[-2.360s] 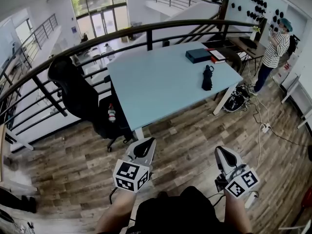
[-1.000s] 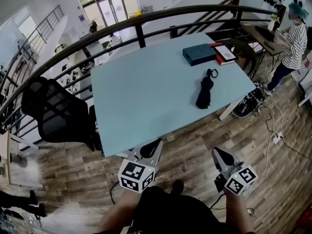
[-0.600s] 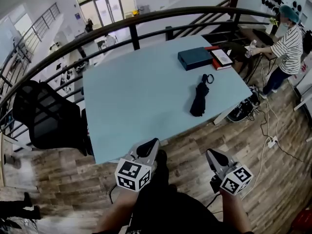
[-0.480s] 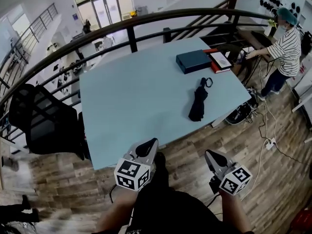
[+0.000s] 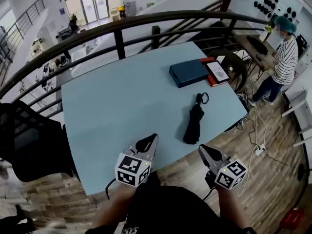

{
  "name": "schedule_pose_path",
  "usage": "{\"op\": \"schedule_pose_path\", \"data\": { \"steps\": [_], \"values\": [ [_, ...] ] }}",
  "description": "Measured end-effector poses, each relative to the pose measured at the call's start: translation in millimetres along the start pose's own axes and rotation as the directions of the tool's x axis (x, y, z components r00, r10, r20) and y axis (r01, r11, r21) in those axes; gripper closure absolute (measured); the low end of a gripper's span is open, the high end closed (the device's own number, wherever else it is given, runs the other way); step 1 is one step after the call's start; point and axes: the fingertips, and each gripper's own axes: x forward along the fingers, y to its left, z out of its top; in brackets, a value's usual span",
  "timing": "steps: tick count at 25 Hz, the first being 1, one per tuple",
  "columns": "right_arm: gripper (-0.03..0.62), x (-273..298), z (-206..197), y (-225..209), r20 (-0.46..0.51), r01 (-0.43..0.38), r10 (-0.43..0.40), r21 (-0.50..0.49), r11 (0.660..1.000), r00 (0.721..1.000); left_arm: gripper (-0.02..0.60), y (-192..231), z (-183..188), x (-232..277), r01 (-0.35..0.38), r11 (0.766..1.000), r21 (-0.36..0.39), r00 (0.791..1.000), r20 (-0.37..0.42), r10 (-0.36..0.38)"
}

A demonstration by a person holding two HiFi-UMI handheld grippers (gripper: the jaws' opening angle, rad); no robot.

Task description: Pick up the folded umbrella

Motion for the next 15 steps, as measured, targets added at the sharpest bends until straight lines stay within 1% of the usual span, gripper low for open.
{"op": "schedule_pose_path", "data": {
  "steps": [5, 9, 15],
  "values": [
    [0.592, 47.8, 14.7, -20.4, -0.016, -0.003, 0.003, 0.025, 1.000, 1.000, 0.575, 33.4, 12.3, 29.9, 0.010, 1.000, -0.002, 0.999, -0.030, -0.011],
    [0.592, 73.8, 8.0, -43.5, -0.051, -0.007, 0.010, 0.061, 0.998, 0.999, 0.575, 57.6, 12.4, 49.0, -0.013, 1.000, -0.017, 0.998, -0.057, 0.012],
    [0.592, 98.4, 3.5, -87.6, -0.090, -0.031, 0.040, 0.105, 0.994, 0.995, 0.575, 69.8, 8.5, 88.8, -0.049, 0.998, -0.038, 0.994, -0.100, 0.045]
  ]
}}
